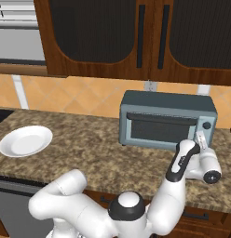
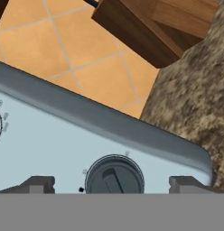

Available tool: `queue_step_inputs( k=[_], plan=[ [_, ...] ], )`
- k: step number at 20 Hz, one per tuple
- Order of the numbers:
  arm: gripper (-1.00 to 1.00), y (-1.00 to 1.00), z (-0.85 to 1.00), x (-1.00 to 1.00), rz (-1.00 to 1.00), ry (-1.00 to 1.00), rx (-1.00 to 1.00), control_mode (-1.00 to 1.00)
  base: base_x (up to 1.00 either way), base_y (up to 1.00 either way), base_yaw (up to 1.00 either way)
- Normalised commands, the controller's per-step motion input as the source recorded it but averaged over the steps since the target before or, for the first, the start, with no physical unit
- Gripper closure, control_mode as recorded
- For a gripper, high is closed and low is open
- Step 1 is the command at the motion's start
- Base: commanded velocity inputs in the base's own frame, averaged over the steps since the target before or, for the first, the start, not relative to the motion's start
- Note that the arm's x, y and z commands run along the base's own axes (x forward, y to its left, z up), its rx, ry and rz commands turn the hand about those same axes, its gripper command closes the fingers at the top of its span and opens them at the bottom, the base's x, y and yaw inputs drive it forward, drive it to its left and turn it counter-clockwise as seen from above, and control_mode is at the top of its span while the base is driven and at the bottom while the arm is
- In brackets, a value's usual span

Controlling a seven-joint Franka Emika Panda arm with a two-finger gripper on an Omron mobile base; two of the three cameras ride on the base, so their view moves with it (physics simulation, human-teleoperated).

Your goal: Pick up the kebab skewer and baguette bread, and place them inside the toaster oven. Close the toaster oven door and start by setting the timer.

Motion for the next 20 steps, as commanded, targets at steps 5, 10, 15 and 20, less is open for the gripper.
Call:
queue_step_inputs(
  k=[5, 10, 15, 20],
  plan=[
    [-1.00, -0.01, -0.03, 0.08, 0.00, 0.00, 0.00, -1.00, 0.00, 0.00, 0.00],
    [-1.00, -0.01, 0.00, 0.08, 0.00, 0.00, 0.00, -1.00, 0.00, 0.00, 0.00],
    [-1.00, 0.00, 0.00, 0.18, 0.00, 0.00, -0.01, -1.00, 0.00, 0.00, 0.00],
    [-1.00, 0.00, 0.00, 0.21, 0.00, 0.00, 0.00, -1.00, 0.00, 0.00, 0.00]
  ],
)
